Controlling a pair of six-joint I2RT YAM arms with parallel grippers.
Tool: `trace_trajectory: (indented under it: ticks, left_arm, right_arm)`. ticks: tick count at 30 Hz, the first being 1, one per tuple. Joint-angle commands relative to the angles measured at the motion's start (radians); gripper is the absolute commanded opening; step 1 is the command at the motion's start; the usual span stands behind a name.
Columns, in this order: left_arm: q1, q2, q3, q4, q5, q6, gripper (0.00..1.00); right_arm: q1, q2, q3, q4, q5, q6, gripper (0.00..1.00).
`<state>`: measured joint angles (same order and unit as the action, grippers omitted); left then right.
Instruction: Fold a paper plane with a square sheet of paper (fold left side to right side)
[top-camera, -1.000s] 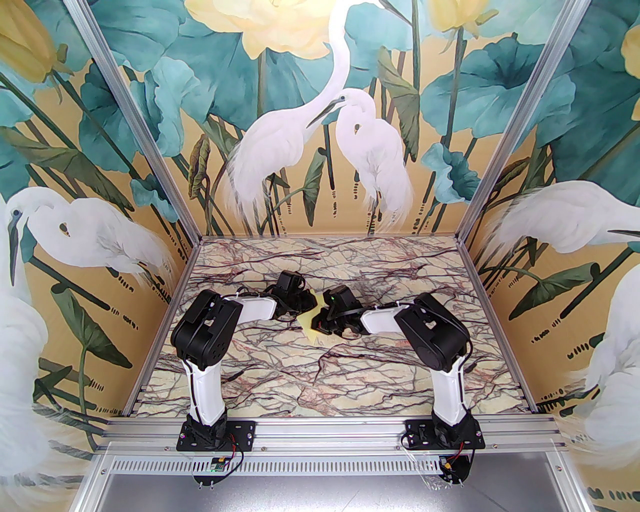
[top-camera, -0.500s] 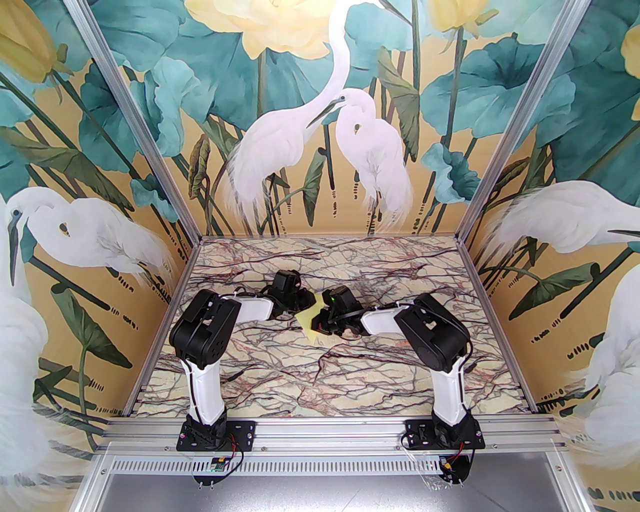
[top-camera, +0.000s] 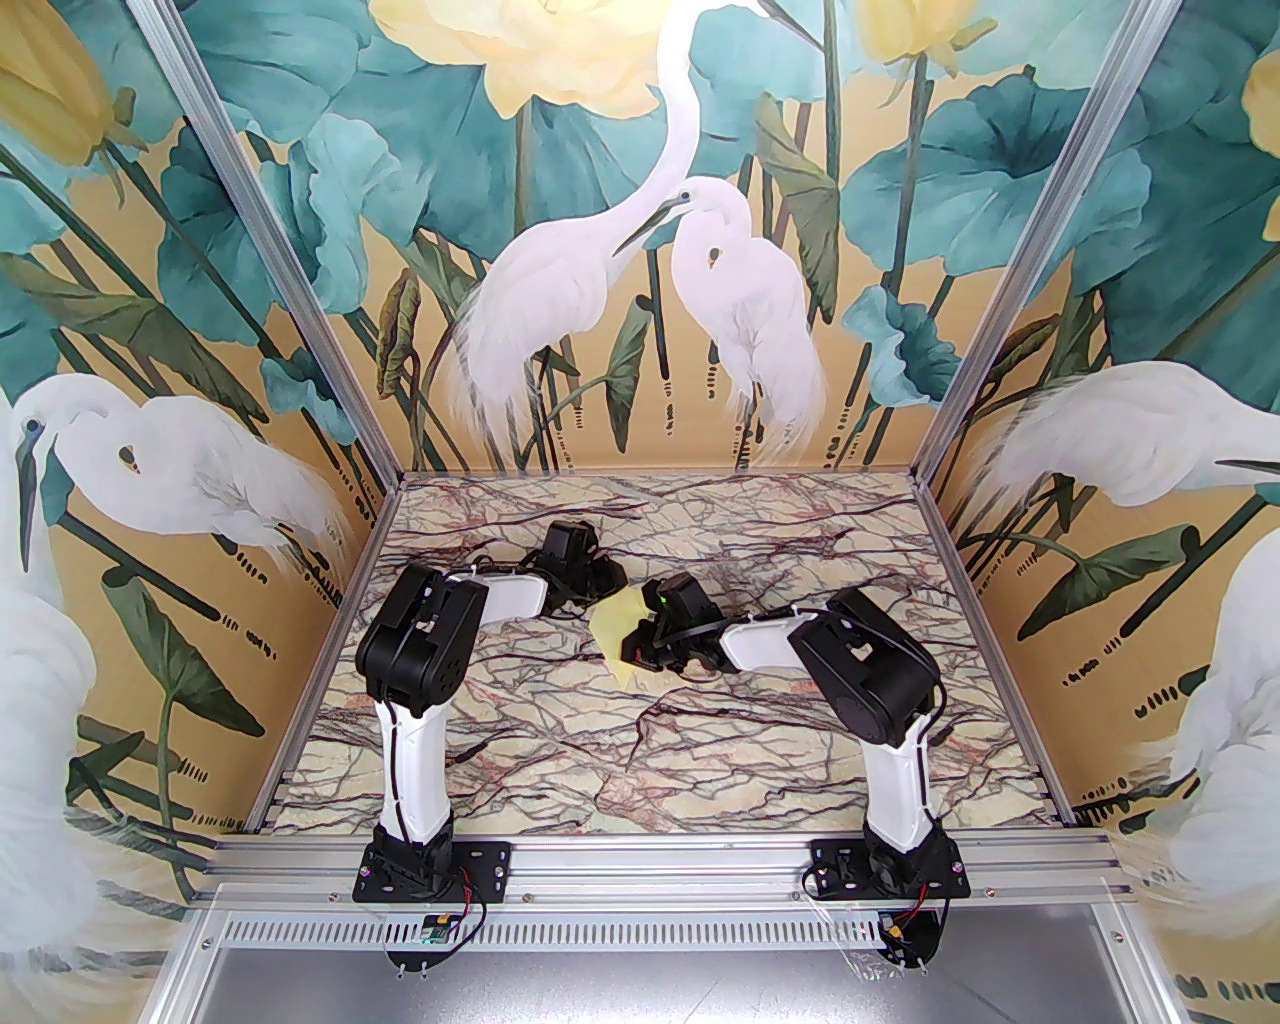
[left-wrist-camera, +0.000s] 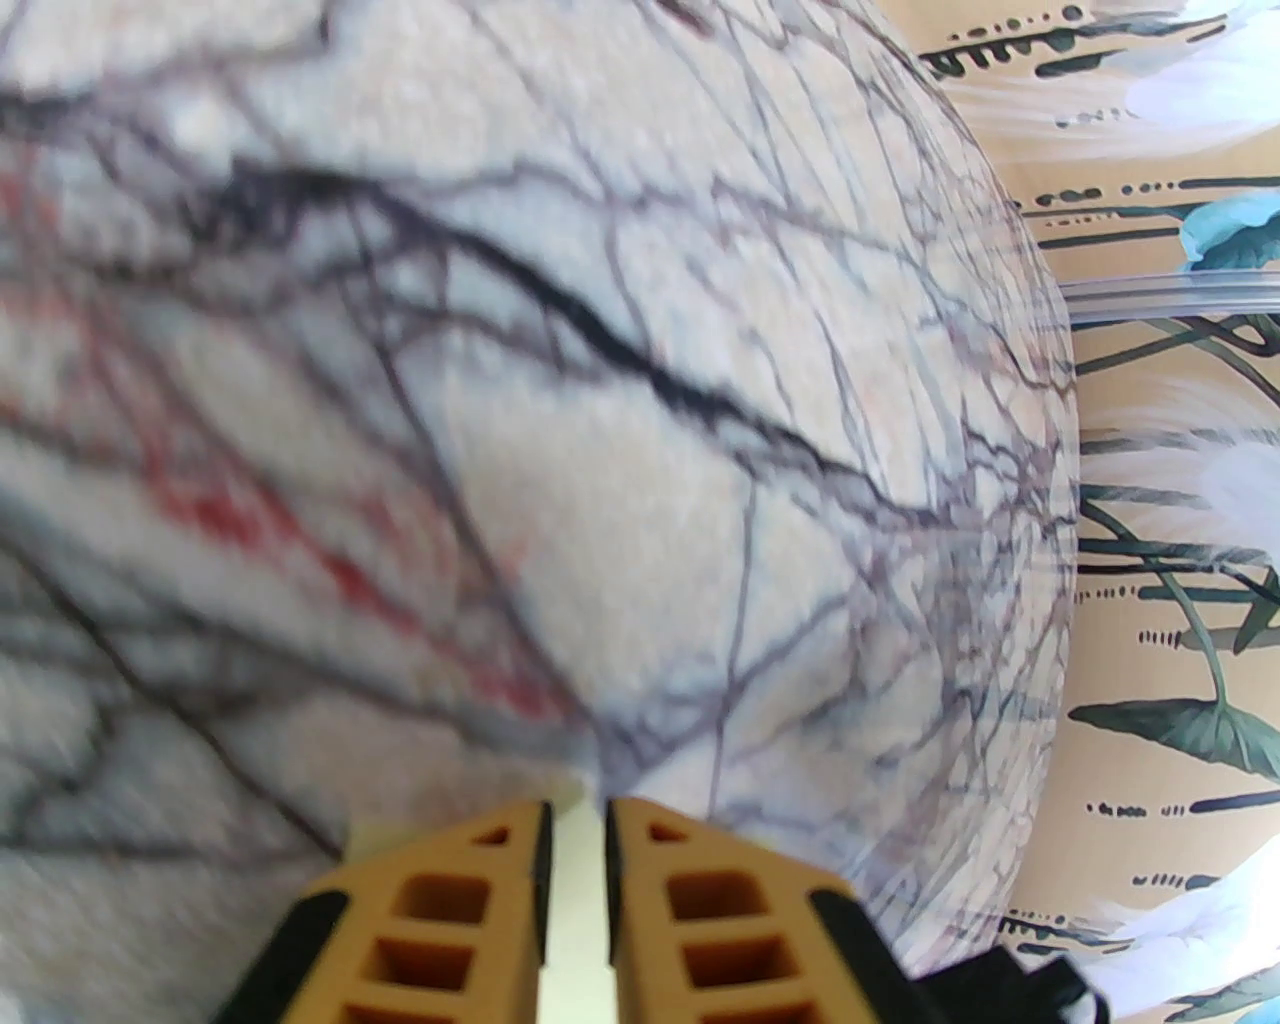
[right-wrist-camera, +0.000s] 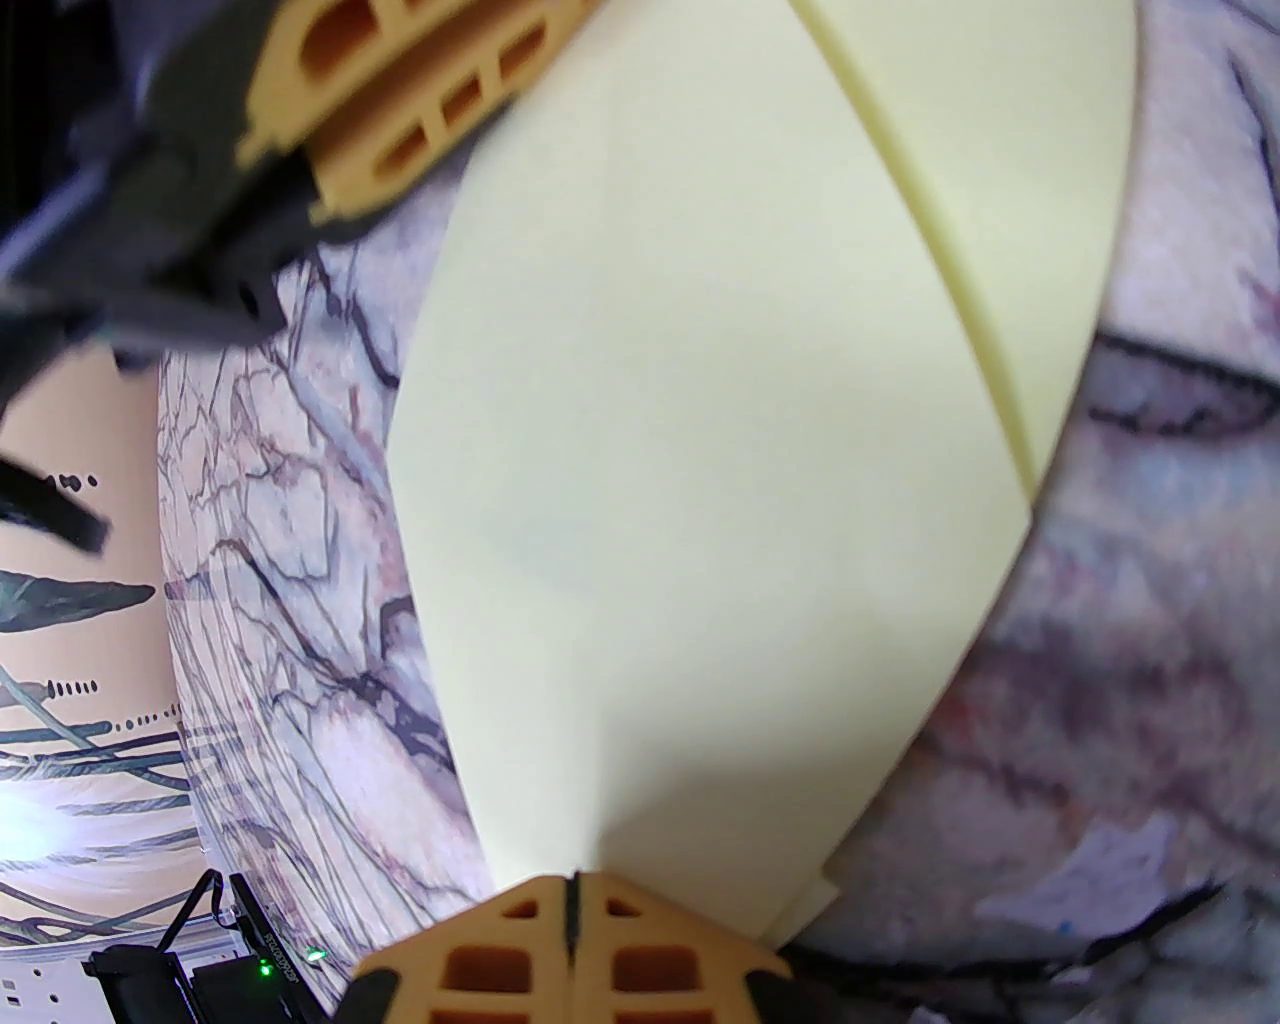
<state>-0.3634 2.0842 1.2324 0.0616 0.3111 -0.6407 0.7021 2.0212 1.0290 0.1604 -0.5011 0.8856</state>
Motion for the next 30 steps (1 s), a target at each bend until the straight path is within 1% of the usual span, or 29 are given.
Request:
trace_trajectory:
  ticks: [1,9,13,16,17,18,19,21,24,25,30]
  left_arm:
    - [0.011,0.048,0.063,-0.077,-0.052,0.054,0.18]
    - [0.031,0.112,0.209,-0.175,-0.061,0.090,0.18]
    - [0.051,0.030,0.209,-0.197,-0.056,0.099,0.19]
    - [0.056,-0.064,0.195,-0.255,-0.069,0.111,0.25]
    - [0.055,-0.102,0.175,-0.261,-0.066,0.111,0.30]
    - [0.056,-0.139,0.146,-0.261,-0.065,0.105,0.36]
    - [0.056,-0.170,0.121,-0.266,-0.071,0.097,0.39]
    - [0.056,-0.236,0.057,-0.270,-0.072,0.080,0.40]
    - [0.056,-0.328,-0.072,-0.243,-0.072,0.030,0.41]
    - [0.055,-0.356,-0.117,-0.233,-0.064,0.007,0.44]
    - [0.054,-0.473,-0.303,-0.178,-0.039,-0.088,0.50]
  right_arm:
    - [0.034,0.050,-0.064,-0.215,0.004,-0.016,0.00]
    - [0.033,0.031,-0.081,-0.207,0.011,-0.010,0.00]
    - [0.027,0.008,-0.062,-0.220,0.020,-0.029,0.00]
    - [0.024,-0.038,-0.017,-0.267,0.047,-0.070,0.00]
    - [0.024,-0.056,0.003,-0.290,0.060,-0.089,0.00]
    - [0.024,-0.076,0.026,-0.319,0.076,-0.109,0.02]
    - [0.023,-0.088,0.048,-0.346,0.094,-0.126,0.03]
    - [0.019,-0.113,0.097,-0.406,0.135,-0.165,0.07]
    - [0.007,-0.119,0.163,-0.474,0.179,-0.214,0.07]
    - [-0.003,-0.111,0.182,-0.488,0.179,-0.226,0.07]
    - [-0.032,-0.051,0.262,-0.536,0.171,-0.276,0.07]
